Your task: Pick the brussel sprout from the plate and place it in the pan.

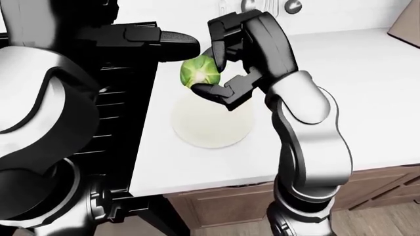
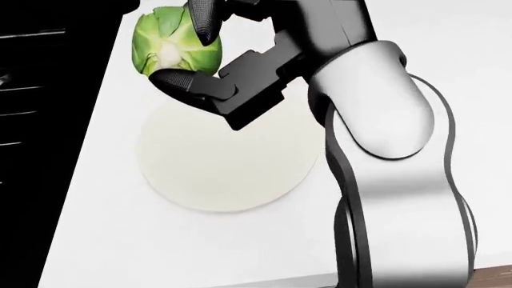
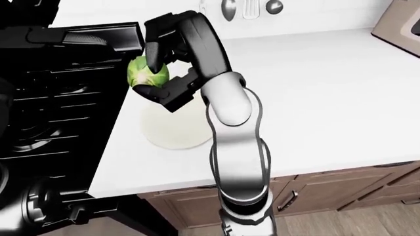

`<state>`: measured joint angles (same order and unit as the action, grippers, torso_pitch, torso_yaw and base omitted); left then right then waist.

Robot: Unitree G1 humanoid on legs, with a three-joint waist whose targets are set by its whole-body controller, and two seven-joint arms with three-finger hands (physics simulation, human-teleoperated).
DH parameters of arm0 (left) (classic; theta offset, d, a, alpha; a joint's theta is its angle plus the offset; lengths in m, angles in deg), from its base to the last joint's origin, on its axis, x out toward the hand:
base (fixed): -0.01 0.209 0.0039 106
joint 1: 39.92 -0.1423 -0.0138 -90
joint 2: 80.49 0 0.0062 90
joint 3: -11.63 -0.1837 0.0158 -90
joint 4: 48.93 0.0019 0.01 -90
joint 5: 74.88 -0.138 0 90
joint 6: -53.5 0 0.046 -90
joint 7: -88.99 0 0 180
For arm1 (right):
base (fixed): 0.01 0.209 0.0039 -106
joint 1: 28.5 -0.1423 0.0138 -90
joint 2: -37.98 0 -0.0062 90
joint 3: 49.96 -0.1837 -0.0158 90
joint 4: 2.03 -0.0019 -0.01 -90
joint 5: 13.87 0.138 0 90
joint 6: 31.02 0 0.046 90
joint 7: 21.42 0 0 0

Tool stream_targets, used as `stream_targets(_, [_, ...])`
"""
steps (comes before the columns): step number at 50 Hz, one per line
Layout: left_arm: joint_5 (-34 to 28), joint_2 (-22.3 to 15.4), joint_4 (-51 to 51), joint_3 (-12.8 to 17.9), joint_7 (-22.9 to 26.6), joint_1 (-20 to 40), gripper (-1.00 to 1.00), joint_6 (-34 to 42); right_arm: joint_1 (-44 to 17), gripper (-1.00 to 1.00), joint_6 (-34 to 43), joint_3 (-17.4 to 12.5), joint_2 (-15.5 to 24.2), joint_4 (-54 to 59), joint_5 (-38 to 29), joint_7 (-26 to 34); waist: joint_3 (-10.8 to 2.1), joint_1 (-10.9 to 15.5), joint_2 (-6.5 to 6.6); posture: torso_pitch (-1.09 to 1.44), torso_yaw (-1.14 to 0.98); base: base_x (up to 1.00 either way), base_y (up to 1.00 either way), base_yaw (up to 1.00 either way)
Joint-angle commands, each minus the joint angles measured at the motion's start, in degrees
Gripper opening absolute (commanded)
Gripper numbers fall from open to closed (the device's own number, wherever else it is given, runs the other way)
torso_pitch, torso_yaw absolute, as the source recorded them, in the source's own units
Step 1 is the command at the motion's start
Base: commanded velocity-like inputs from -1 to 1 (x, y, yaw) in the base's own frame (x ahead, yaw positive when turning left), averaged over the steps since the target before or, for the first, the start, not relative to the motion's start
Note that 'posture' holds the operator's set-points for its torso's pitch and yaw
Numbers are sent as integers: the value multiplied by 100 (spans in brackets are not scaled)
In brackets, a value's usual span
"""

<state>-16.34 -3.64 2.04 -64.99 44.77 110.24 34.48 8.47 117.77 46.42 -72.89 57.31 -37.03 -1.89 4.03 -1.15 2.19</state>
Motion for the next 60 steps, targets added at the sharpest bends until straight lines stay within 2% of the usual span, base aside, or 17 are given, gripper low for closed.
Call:
stream_targets(1, [-42,-63,-38,81,-8,149,100,-148,-190,-100,-119,-22,16,-137,10,-66,-145,-1,21,0,0,0,0,0])
stream_targets(13, [-34,-67,-49,73,-17,149,100,-144,-256,-100,6,-13,86,-272,63,-101,-132,-4,20,0,0,0,0,0])
stream_targets(14, [-23,-61,-57,74,-30,153,100,-133,-259,-100,14,-7,85,-281,64,-103,-281,16,43,0,0,-5,0,0])
stream_targets(16, [-23,-57,-59,63,-35,153,100,-133,-269,-100,23,-6,88,-283,66,-104,-253,51,38,0,0,-13,0,0])
stream_targets(18, [-21,-58,-56,63,-40,164,100,-129,-278,-100,29,-3,89,-288,67,-107,-334,72,31,0,0,-17,0,0])
stream_targets(25, [-39,-42,-67,49,-35,166,100,-118,-281,-100,25,3,95,-295,71,-114,-257,76,39,0,0,-18,0,0])
stream_targets(31, [-42,-33,-71,49,-36,167,100,-109,-272,-100,-2,-10,106,-274,77,-120,-202,55,153,0,0,-18,0,0])
stream_targets(38, [-80,-19,-77,41,-12,155,100,-116,-259,-100,-40,-21,104,-246,97,-137,-281,11,160,0,0,-18,0,0])
stream_targets(43, [-99,-15,-77,46,5,143,100,-122,-259,-100,-34,-22,103,-249,108,-146,-260,-6,-22,0,0,-18,0,0])
stream_targets(45, [-103,-13,-79,49,9,144,100,-121,-257,-100,-50,-31,101,-236,119,-154,-301,1,-243,0,0,-18,0,0])
stream_targets(46, [-108,-16,-75,50,15,144,100,-123,-257,-100,-50,-27,103,-236,118,-158,-375,-1,-478,0,0,-19,0,0])
stream_targets(47, [-114,-20,-68,52,23,147,100,-127,-263,-100,-42,-26,108,-241,117,-157,-325,9,-278,0,0,-18,0,0])
stream_targets(48, [-107,-20,-72,60,19,152,100,-118,-265,-100,-40,-34,111,-244,121,-157,-347,56,-337,0,0,-18,0,0])
stream_targets(49, [-83,-18,-78,73,-2,169,100,-94,-258,-100,-61,-54,123,-232,132,-158,-381,52,-328,0,0,-18,0,0])
stream_targets(56, [-78,-29,-70,61,-11,169,100,-111,-245,-100,-139,-131,187,-151,215,-234,-261,171,-94,0,0,-18,0,0])
stream_targets(58, [-85,-23,-77,49,-11,164,100,-112,-223,-100,-182,-134,210,-124,230,-253,-245,161,41,0,0,-16,0,0])
stream_targets(60, [-118,-28,-64,41,22,147,100,-140,-216,-100,-198,-133,212,-110,246,-268,-219,130,289,0,0,-14,0,0])
